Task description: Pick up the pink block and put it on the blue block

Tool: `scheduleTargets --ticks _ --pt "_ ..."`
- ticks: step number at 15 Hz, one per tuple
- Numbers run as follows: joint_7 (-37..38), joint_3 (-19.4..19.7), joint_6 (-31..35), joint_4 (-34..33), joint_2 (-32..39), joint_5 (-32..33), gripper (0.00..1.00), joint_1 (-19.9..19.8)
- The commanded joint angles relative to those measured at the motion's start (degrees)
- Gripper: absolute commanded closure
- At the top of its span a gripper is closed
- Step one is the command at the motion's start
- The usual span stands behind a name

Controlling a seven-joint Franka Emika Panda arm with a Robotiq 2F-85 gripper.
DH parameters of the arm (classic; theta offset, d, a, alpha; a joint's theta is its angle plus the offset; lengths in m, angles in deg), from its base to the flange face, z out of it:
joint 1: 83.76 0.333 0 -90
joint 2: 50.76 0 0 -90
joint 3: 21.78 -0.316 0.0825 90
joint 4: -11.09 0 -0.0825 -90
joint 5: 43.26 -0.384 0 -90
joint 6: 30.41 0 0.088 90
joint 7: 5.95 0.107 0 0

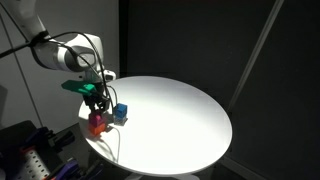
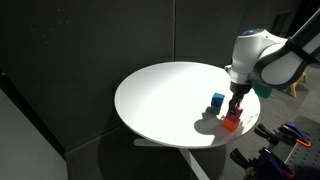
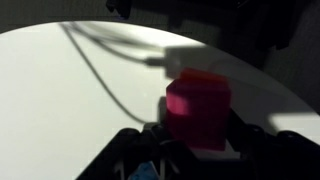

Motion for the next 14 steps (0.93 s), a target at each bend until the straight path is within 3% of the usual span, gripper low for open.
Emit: scheduleTargets --ticks 1,7,14 --pt "2.7 0.9 -0.5 -0.9 0.5 2.2 0.7 0.7" --pt "7.2 0.4 -4.3 -0.4 -3.3 3.0 0.73 1.7" --pt "6.7 -0.6 -12.2 -1.6 -10.0 0.8 0.73 1.7"
